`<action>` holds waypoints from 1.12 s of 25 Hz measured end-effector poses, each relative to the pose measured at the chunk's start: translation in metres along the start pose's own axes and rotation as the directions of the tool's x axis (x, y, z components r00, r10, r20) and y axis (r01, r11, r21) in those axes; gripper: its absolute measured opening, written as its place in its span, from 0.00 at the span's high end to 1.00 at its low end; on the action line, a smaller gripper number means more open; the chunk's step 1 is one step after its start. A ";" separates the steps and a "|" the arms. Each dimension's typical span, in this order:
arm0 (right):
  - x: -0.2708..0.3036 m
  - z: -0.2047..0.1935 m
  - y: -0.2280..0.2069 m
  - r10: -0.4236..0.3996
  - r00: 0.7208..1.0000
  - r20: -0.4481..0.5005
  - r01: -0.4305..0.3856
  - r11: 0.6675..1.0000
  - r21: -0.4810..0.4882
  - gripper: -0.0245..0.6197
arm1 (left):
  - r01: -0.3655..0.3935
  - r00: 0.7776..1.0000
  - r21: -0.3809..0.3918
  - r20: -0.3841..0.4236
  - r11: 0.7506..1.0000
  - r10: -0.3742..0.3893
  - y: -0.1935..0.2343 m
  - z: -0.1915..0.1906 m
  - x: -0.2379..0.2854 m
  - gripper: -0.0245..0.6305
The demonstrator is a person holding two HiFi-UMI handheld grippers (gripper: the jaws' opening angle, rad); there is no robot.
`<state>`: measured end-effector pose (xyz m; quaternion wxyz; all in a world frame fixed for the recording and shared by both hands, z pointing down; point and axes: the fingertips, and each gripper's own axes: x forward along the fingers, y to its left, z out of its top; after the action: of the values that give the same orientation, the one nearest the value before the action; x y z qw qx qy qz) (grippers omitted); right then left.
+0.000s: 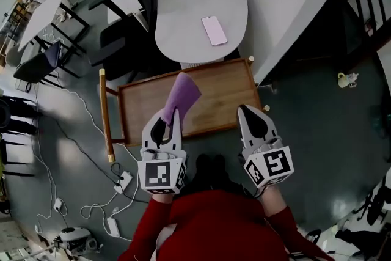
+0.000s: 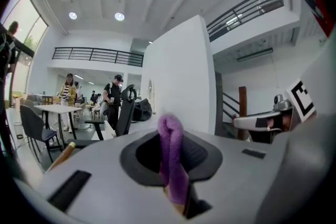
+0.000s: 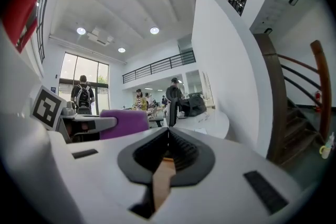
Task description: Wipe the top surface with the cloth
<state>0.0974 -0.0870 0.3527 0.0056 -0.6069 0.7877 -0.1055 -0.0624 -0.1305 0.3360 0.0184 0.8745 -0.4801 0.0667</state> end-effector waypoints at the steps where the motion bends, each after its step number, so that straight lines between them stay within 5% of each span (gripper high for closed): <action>1: -0.003 0.004 0.001 0.004 1.000 0.013 -0.004 1.000 -0.006 0.94 | 0.016 1.000 -0.002 0.003 1.000 -0.016 -0.008 0.002 0.001 0.88; 16: -0.016 0.022 -0.005 0.028 0.999 0.040 -0.025 0.997 -0.066 0.94 | 0.114 0.993 0.043 -0.010 0.992 -0.114 -0.056 0.005 0.015 0.88; 28: -0.016 0.021 0.004 0.061 0.998 0.028 -0.059 0.995 -0.082 0.94 | 0.114 0.993 0.035 -0.019 0.993 -0.114 -0.065 0.003 0.011 0.88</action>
<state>0.1007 -0.0737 0.3297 -0.0040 -0.5842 0.8091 -0.0637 -0.0010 -0.1054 0.3362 0.0107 0.9001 -0.4278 0.0817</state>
